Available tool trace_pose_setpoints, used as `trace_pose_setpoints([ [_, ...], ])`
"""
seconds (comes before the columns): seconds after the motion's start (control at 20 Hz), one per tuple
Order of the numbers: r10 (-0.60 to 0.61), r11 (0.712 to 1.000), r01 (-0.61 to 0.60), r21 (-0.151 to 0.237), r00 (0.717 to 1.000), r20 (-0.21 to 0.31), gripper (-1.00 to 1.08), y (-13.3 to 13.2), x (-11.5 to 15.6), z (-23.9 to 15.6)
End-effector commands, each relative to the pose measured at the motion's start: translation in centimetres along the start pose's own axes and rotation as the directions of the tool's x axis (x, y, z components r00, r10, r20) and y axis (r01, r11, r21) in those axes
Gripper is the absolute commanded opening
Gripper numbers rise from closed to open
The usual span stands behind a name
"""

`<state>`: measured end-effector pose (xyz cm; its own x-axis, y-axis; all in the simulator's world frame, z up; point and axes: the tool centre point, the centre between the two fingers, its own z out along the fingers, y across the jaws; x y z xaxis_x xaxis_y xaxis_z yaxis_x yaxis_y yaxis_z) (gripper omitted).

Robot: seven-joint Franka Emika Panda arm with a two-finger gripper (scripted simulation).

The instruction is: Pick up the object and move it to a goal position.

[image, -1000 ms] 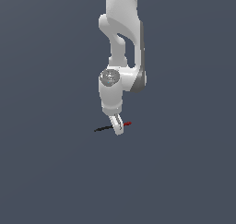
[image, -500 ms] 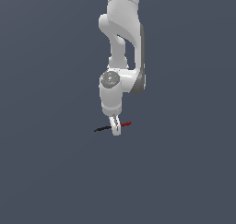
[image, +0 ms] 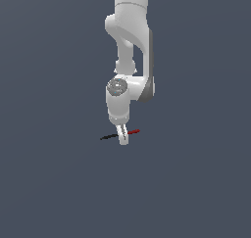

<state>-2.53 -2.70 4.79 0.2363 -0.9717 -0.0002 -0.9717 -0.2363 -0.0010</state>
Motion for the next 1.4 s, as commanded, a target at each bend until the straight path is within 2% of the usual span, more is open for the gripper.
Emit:
trace_pose_setpoints([
  [0.0,0.001,1.0,-0.001,-0.001,1.0,0.0,1.0,0.1,0.0,1.1],
  [0.5,0.004,1.0,-0.004,-0.001,1.0,0.0,1.0,0.1,0.0,4.0],
  [0.55,0.004,1.0,-0.004,-0.001,1.0,0.0,-1.0,0.1,0.0,4.0],
  [1.1,0.006,1.0,-0.006,0.002,1.0,-0.001,-1.0,0.0,0.1,3.8],
  [1.35,0.018,0.999,-0.018,0.043,1.0,-0.015,-1.0,-1.6,0.0,2.2],
])
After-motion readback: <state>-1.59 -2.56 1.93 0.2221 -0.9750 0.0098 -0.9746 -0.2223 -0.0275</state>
